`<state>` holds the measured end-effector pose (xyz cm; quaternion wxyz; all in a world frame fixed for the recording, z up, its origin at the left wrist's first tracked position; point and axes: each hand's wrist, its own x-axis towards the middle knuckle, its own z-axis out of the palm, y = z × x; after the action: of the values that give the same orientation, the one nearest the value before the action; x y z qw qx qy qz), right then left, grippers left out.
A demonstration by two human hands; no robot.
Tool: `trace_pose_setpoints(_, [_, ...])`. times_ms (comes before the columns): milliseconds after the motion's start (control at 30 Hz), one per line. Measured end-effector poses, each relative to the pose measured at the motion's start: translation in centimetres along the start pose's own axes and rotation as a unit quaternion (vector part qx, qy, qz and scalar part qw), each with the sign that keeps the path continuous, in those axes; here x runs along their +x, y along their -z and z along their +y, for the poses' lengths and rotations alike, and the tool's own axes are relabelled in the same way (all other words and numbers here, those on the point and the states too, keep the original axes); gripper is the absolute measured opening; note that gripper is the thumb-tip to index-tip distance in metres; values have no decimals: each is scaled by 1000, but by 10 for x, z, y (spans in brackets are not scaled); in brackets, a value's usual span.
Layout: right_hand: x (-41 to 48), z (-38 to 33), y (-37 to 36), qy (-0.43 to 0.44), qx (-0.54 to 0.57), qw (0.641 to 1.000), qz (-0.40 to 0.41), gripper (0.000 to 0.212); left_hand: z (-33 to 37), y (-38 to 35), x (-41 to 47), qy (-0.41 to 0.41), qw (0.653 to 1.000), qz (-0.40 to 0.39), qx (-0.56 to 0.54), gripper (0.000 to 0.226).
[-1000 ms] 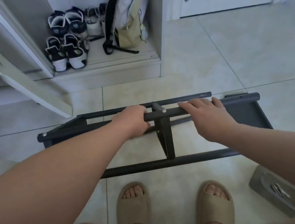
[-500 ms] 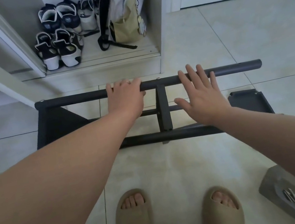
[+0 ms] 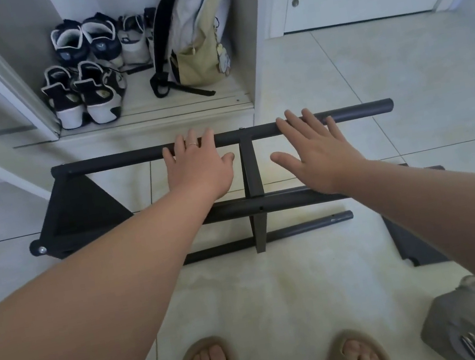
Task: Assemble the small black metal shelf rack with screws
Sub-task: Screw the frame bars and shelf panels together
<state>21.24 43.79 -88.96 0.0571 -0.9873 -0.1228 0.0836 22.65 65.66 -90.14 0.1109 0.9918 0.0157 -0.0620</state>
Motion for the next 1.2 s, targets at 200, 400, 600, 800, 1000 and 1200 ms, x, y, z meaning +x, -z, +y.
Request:
trace_pose_setpoints(200, [-80,8,12,-19,0,1000,-13,78,33,11,-61,-78,997,-14,-24,64])
trace_pose_setpoints(400, [-180,56,13,-77,-8,997,-13,73,93,4,-126,-285,958,17,5,58])
trace_pose_setpoints(600, [-264,127,-10,-145,-10,982,-118,69,160,-41,-168,-396,912,-93,48,59])
trace_pose_setpoints(800, [-311,201,-60,-218,1,942,-256,61,212,-101,-176,-437,873,-206,70,57])
trace_pose_setpoints(1000, [-335,244,-132,-257,12,905,-340,52,241,-170,-188,-489,827,-266,82,55])
trace_pose_setpoints(1200, [-347,252,-202,-256,43,902,-344,43,243,-216,-202,-528,798,-278,77,44])
